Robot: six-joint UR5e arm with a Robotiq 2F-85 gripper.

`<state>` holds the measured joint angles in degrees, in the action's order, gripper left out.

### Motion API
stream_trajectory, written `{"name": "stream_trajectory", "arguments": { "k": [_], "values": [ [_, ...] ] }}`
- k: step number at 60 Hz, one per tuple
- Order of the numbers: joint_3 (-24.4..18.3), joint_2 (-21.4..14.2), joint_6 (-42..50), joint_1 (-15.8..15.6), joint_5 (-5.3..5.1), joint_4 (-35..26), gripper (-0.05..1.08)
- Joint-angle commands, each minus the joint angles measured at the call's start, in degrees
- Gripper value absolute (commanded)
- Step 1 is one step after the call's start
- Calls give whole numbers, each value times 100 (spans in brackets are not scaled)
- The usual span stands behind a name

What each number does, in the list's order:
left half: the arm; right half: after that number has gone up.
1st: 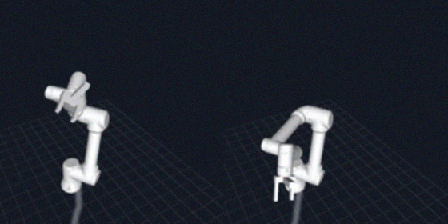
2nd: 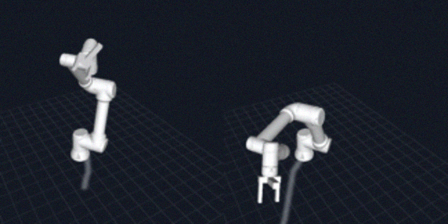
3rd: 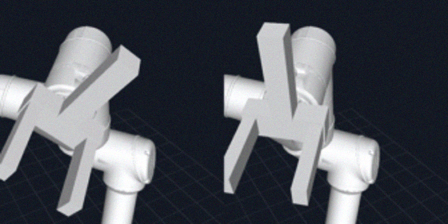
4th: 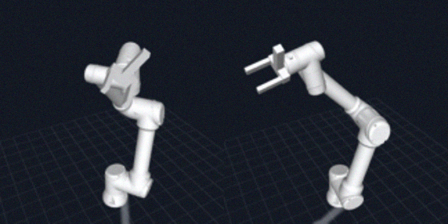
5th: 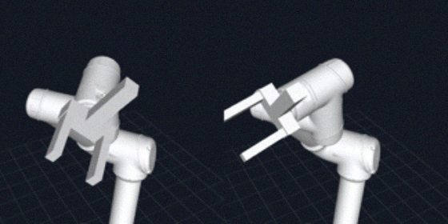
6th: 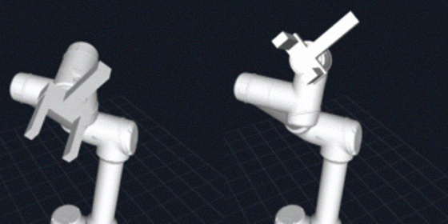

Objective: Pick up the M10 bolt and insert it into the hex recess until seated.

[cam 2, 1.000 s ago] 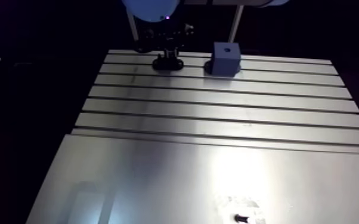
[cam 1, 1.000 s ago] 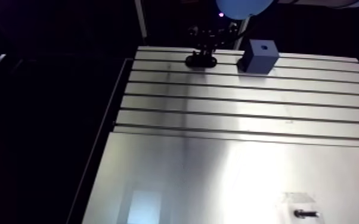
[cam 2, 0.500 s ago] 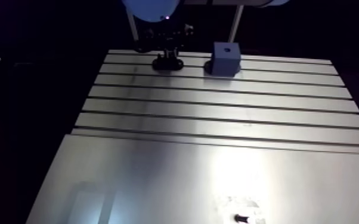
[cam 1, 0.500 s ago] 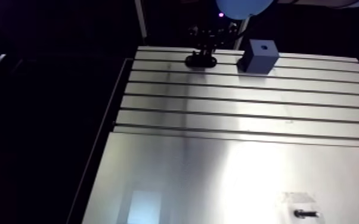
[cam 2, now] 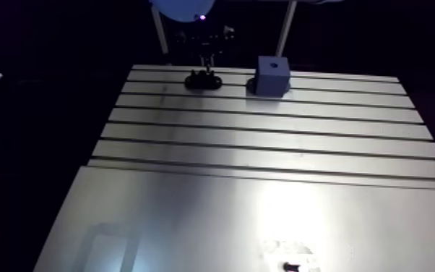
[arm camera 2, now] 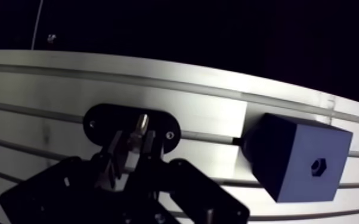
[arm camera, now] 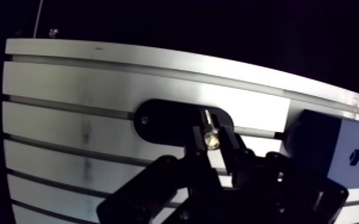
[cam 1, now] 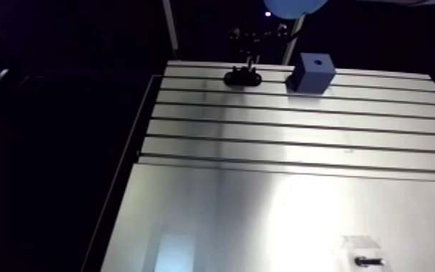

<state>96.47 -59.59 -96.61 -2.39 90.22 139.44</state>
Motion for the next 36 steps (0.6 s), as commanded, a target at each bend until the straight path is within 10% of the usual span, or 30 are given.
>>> {"name": "stream_trajectory", "arguments": {
  "k": [1, 36],
  "values": [
    [-121, -147, -3, 2, 16, -97, 81],
    [-840, -958, -1605, 204, 6, -1858, 99]
  ]
}}
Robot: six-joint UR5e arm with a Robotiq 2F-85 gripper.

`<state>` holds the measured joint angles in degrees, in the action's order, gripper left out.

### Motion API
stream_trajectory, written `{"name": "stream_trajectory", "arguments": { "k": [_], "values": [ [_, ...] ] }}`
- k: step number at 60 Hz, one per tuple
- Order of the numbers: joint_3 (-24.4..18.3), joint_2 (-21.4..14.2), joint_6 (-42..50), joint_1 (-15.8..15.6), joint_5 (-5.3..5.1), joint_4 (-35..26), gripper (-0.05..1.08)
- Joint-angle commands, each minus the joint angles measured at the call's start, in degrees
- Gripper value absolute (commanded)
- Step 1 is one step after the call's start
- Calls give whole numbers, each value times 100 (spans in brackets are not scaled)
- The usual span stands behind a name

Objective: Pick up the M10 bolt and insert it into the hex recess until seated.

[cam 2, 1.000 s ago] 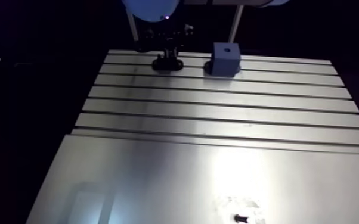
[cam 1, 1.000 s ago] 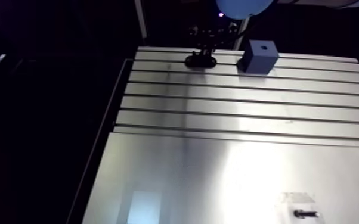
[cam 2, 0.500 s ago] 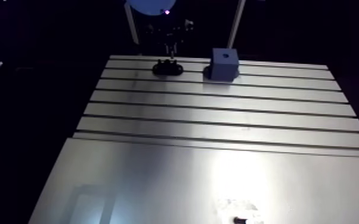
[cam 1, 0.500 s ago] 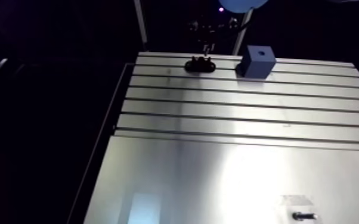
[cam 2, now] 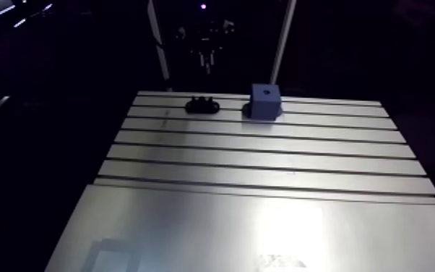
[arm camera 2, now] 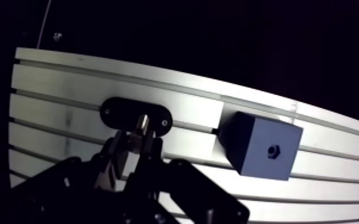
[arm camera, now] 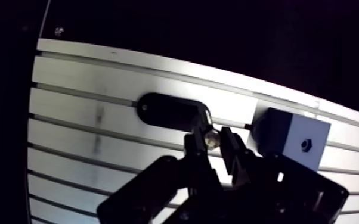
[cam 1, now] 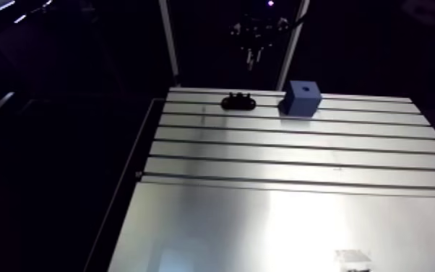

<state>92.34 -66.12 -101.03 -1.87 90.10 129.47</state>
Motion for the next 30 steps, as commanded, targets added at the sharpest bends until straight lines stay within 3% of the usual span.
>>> {"name": "stream_trajectory", "arguments": {
  "k": [1, 12, 30],
  "values": [
    [-428, -305, -1163, 152, 18, -861, 99],
    [-824, -335, -2354, 521, 34, -1523, 99],
    [-1408, -224, -3822, 671, 74, -2452, 99]
  ]
}}
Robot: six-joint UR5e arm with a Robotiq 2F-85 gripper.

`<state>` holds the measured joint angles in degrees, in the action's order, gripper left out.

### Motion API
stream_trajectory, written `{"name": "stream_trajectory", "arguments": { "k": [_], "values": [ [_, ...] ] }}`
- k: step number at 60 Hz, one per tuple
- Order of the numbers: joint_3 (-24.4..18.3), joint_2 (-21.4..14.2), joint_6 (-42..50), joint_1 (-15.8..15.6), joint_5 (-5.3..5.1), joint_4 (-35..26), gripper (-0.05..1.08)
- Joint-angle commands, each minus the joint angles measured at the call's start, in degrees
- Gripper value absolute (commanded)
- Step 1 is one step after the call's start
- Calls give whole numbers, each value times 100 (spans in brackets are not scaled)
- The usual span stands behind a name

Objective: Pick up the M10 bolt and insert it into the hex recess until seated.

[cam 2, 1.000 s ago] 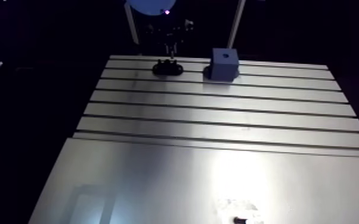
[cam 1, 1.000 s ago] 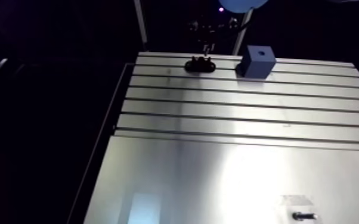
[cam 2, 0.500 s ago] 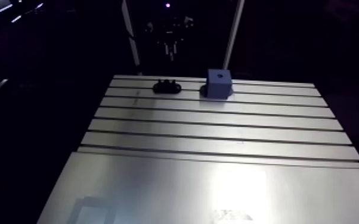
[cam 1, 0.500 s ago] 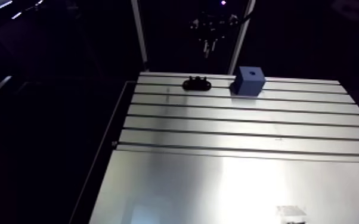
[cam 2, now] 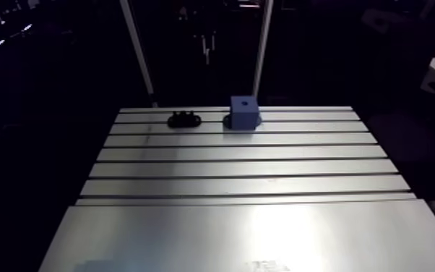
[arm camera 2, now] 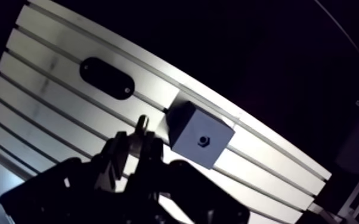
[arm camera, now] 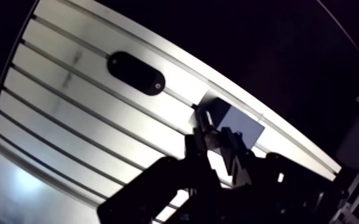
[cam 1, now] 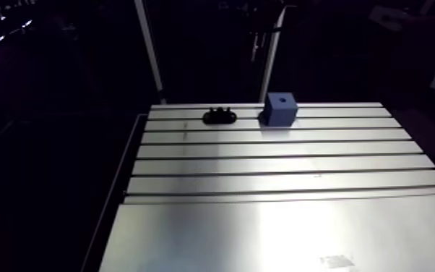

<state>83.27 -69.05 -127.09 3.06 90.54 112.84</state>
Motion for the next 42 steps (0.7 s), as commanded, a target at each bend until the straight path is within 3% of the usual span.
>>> {"name": "stream_trajectory", "arguments": {
  "k": [1, 5, 10, 22, 42],
  "values": [
    [-500, 69, -1216, 179, 29, -789, 99],
    [-605, 151, -1234, 194, 91, -904, 99],
    [-692, 254, -1227, 227, 273, -1109, 99],
    [-726, 373, -1111, 266, 583, -1163, 99],
    [-799, 594, -1103, 437, 609, -1242, 99]
  ]
}}
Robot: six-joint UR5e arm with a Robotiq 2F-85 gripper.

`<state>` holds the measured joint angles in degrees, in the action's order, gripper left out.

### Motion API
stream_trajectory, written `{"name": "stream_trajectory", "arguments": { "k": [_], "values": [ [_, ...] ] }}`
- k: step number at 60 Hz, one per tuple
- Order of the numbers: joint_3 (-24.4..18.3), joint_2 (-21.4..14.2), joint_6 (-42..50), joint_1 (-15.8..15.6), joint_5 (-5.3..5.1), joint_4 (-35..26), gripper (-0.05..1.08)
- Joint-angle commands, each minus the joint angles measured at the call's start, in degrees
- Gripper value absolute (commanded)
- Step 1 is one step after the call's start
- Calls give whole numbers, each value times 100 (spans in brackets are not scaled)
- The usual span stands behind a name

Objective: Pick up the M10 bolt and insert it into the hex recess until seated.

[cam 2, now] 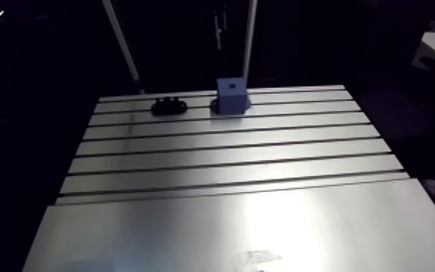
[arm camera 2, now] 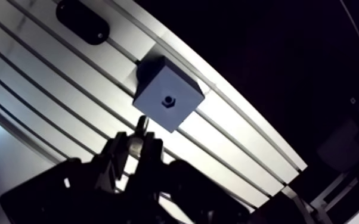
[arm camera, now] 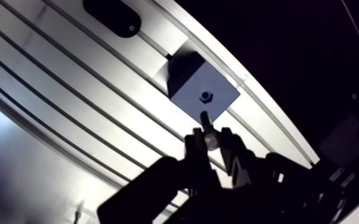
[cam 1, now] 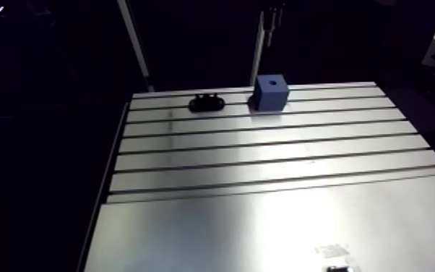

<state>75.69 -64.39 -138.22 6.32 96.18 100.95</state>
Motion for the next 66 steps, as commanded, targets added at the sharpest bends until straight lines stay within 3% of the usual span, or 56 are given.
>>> {"name": "stream_trajectory", "arguments": {
  "k": [1, 17, 32, 43, 45, 51, 66],
  "values": [
    [-49, 170, 9, 144, 46, -46, 99],
    [-84, 280, 9, 246, 21, -9, 99],
    [-35, 308, -16, 470, -84, 0, 99],
    [-5, 403, -78, 572, -307, 16, 99],
    [-24, 430, -79, 573, -388, 17, 99],
    [-49, 493, -97, 581, -477, 17, 99],
    [-68, 545, -107, 546, -448, 35, 99]
  ]
}}
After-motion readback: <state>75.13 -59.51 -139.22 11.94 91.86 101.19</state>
